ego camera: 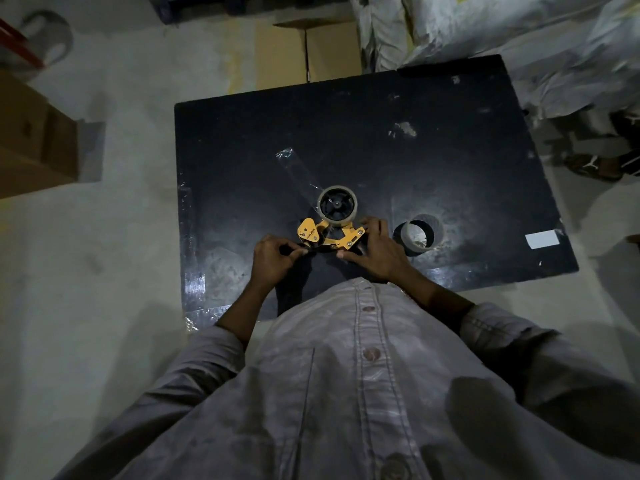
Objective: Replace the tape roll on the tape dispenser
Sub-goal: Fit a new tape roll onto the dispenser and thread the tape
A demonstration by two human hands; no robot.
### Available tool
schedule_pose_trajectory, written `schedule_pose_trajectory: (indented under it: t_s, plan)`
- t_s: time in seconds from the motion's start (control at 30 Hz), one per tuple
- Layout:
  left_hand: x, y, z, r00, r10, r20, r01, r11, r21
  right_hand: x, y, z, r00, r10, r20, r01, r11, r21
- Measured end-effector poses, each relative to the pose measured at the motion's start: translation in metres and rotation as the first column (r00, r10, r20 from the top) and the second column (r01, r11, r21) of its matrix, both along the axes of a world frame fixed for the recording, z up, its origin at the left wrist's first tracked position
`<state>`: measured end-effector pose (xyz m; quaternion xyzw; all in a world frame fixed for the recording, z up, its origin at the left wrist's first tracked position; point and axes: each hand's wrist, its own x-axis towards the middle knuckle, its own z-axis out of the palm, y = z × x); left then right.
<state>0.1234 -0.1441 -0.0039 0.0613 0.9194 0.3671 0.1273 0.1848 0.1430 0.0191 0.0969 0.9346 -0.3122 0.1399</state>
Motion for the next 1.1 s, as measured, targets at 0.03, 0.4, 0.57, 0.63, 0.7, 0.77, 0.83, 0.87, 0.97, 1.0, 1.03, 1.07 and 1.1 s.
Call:
schedule_pose_trajectory:
  t_s: [0.03,0.4,0.57,0.63,0.7,0.77,0.83,0.87,0.97,1.0,1.03,1.07,1.1]
  plan:
    - [0.000,0.001,0.000,1.000,0.015,0.017,-0.015,1.000,0.010,0.001,0.001,0.000,1.000,0.004,-0.006,-0.004,1.000,0.008]
    - [0.008,-0.010,-0.018,0.872,0.427,0.238,-0.470,0.867,0.167,0.020,0.004,-0.003,0.992,0.003,-0.122,0.007,0.997,0.082]
    - [0.025,0.001,-0.007,0.876,0.368,0.312,-0.442,0.872,0.212,0.036,0.003,-0.003,0.995,-0.036,-0.090,0.048,0.989,0.142]
    - [0.034,0.011,0.001,0.881,0.321,0.348,-0.412,0.882,0.229,0.042,0.004,-0.002,0.992,-0.094,-0.089,0.105,0.987,0.125]
    - [0.043,0.022,0.007,0.864,0.259,0.432,-0.395,0.881,0.261,0.049,0.006,0.001,0.985,-0.136,-0.109,0.148,0.984,0.104]
    - [0.051,0.033,0.009,0.835,0.187,0.518,-0.378,0.878,0.292,0.056,0.009,0.001,0.981,-0.143,-0.132,0.157,0.982,0.102]
    - [0.057,0.039,0.008,0.825,0.134,0.549,-0.347,0.886,0.306,0.063,0.009,0.002,0.976,-0.159,-0.146,0.177,0.977,0.117]
    - [0.060,0.040,0.006,0.826,0.125,0.550,-0.336,0.892,0.302,0.066,0.005,0.004,0.976,-0.167,-0.141,0.185,0.974,0.129]
    - [0.068,0.040,0.004,0.834,0.125,0.538,-0.318,0.905,0.283,0.074,-0.014,0.007,0.984,-0.142,-0.107,0.158,0.974,0.161]
    - [0.070,0.039,0.004,0.837,0.126,0.532,-0.314,0.907,0.279,0.077,-0.022,0.006,0.987,-0.128,-0.095,0.142,0.977,0.160]
    - [0.072,0.037,0.005,0.839,0.129,0.528,-0.314,0.908,0.277,0.079,-0.030,0.005,0.989,-0.111,-0.100,0.126,0.980,0.151]
    - [0.073,0.034,0.005,0.839,0.137,0.527,-0.321,0.906,0.274,0.080,-0.036,0.005,0.989,-0.098,-0.107,0.113,0.984,0.141]
    - [0.073,0.031,0.004,0.838,0.149,0.525,-0.330,0.904,0.270,0.081,-0.042,0.004,0.990,-0.082,-0.117,0.097,0.987,0.126]
